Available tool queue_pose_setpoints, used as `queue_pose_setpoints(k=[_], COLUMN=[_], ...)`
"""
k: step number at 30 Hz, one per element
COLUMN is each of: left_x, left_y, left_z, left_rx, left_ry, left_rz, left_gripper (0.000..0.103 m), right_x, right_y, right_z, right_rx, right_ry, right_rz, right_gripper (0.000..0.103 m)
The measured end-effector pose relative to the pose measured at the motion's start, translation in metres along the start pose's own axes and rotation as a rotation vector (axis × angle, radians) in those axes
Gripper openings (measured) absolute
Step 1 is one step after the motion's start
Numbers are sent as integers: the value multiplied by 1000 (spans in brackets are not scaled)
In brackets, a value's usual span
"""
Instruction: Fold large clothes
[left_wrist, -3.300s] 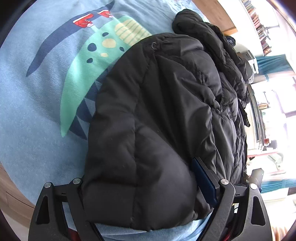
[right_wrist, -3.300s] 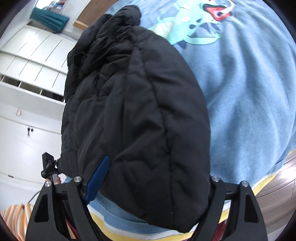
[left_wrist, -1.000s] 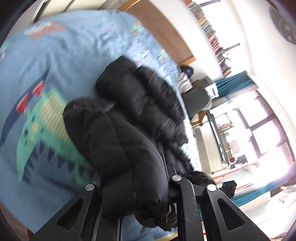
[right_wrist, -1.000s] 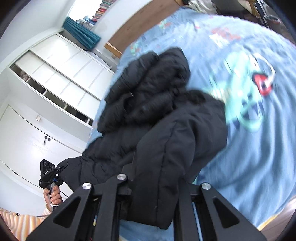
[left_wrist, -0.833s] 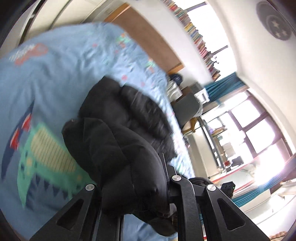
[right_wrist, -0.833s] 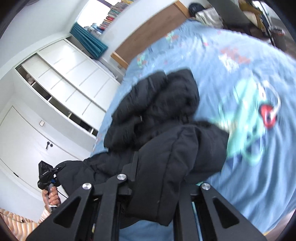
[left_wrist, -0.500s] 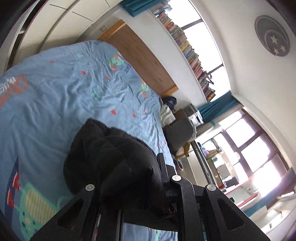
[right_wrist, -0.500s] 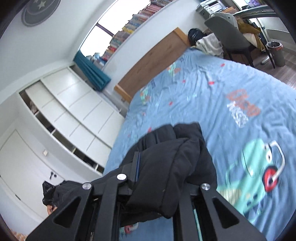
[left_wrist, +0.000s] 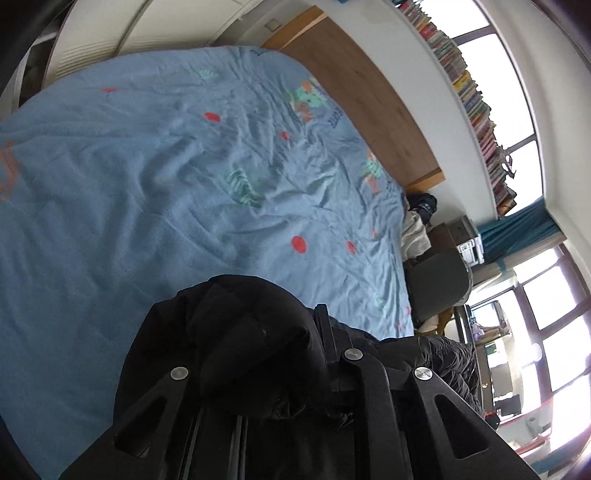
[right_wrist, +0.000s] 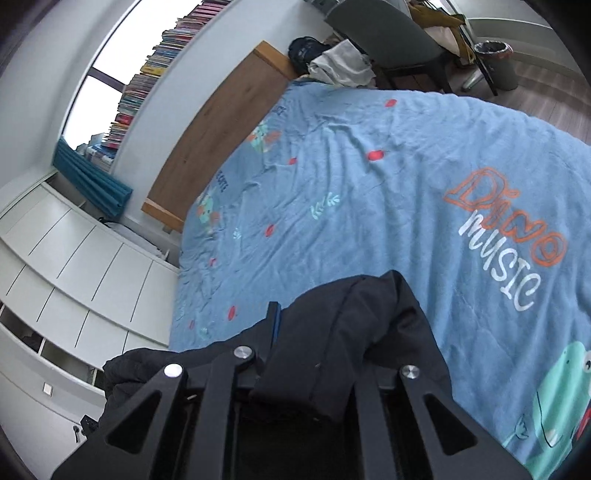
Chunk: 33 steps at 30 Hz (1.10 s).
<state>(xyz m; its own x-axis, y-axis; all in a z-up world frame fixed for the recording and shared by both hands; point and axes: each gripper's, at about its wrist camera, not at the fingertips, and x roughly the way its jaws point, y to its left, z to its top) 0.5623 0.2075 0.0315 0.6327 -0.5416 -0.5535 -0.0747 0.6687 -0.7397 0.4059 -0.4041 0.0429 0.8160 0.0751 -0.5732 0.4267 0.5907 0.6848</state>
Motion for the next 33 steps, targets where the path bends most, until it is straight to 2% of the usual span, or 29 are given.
queue_pose_setpoints(k=[3,7,11,14,16,17,19,20,21,23,24,29,33], left_x=[51,86,99,88,78,74,62,54,49,41,37,1,-19], left_y=[27,45,54,56,54,51,46,44,42,35,32,10,-19], left_z=[4,3,5,7,9,11,15,18,21,28,30,38,28], left_rx=[-51,-76,-120,-165,-183,-191,-215,-234,-246,-251,-246,-191,-53], left_ry=[48,86,116,120,110,103,82,65,52,36,30,-22,-26], left_rz=[33,42,21,-19,-48,-59,-97,-118,-128,-121,-112,-78,23], left_gripper=[17,18,19,24,34,37,52,55,59,60,60,63,63], right_x=[44,86,114,123,121,120,113,108,104,93,87,41,5], right_y=[-19,-41,-54,-64,-63,-62,-56,-53,-51,-43,-39,-2,37], right_z=[6,10,8,7,8,10,13,15,18,24,28,45,42], right_rx=[35,57,80,131,134,128,110,108,122,138,135,17,-155], right_ry=[41,77,112,125,132,137,135,136,133,103,86,19,-1], right_rz=[-52,-86,-86,-56,-40,-22,0,23,56,81,84,89,58], right_gripper=[11,11,12,15,18,23,32,43,60,79,83,83,83])
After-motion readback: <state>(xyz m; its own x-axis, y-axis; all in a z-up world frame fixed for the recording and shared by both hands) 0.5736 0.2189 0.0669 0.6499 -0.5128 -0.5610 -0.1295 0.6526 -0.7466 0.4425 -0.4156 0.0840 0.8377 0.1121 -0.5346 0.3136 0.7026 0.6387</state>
